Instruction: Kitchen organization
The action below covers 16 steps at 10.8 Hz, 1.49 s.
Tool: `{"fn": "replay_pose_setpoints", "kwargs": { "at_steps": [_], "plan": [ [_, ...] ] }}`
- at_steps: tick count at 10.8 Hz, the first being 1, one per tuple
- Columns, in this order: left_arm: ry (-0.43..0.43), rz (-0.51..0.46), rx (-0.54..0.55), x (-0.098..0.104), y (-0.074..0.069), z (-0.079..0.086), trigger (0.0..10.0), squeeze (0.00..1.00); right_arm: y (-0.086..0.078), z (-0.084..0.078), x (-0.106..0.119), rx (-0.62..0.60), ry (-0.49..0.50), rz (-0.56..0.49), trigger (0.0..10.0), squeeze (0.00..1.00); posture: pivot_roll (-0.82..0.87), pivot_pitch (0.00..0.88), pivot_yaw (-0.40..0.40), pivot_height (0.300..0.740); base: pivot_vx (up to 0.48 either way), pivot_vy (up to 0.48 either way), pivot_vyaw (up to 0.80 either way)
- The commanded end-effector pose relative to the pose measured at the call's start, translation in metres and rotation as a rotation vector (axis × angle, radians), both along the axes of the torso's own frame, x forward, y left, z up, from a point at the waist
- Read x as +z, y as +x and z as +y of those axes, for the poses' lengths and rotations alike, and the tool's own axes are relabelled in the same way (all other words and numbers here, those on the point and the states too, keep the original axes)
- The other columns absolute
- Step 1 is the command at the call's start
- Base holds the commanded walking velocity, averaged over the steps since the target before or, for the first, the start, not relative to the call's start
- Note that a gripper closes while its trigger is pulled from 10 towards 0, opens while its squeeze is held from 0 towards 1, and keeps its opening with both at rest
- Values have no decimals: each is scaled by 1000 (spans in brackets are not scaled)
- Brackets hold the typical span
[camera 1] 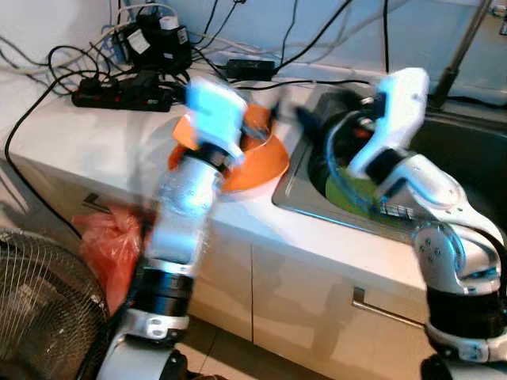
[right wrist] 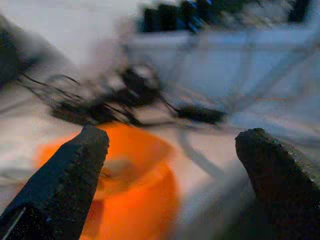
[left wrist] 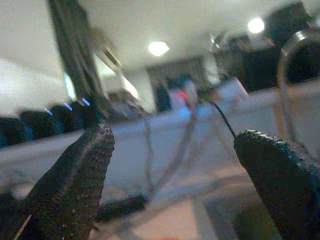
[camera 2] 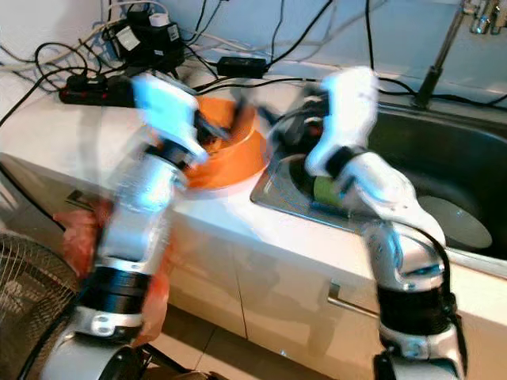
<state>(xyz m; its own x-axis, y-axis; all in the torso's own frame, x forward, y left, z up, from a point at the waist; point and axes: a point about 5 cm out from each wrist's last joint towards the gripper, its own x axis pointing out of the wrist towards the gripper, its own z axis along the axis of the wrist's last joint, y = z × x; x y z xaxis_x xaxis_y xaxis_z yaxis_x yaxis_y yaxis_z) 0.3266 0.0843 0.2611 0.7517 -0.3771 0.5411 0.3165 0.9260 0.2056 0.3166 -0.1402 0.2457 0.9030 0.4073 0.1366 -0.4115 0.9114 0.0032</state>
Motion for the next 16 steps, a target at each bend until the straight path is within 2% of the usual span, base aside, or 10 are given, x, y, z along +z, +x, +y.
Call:
{"fn": "replay_pose_setpoints", "kwargs": {
  "at_steps": [1, 4, 7, 9, 11, 15, 16],
  "plan": [
    [-4, -5, 7, 1, -1, 0, 10000, 0, 1, 0, 2, -14, -4, -10, 10000, 0, -42, 0, 33, 740, 0, 0, 0],
    [6, -12, 23, 2, -2, -2, 10000, 0, 3, -2, 6, -29, 6, -35, 10000, 0, -52, 0, 37, 740, 0, 0, 0],
    [1, 13, 67, -5, -2, 11, 10000, 0, 4, -16, 13, -130, 3, -103, 10000, 0, -49, 0, 35, 740, 0, 0, 0],
    [5, 22, 79, -9, -4, 15, 10000, 0, 4, -23, 11, -164, 7, -94, 10000, 0, -50, 0, 31, 740, 0, 0, -391],
    [-6, 32, 71, -9, -5, 12, 10000, 0, 3, -28, 9, -174, 6, -88, 10000, 0, -55, 0, 27, 740, 0, 0, -781],
    [-4, 40, 61, -8, -4, 3, 10000, 0, -1, -25, 6, -155, -8, -81, 10000, 0, -64, 0, 31, 740, 0, 0, 0],
    [-7, 44, 61, -8, -3, 3, 10000, 0, -1, -23, 6, -151, -11, -79, 10000, 0, -66, 0, 32, 740, 0, -424, 0]
  ]
}}
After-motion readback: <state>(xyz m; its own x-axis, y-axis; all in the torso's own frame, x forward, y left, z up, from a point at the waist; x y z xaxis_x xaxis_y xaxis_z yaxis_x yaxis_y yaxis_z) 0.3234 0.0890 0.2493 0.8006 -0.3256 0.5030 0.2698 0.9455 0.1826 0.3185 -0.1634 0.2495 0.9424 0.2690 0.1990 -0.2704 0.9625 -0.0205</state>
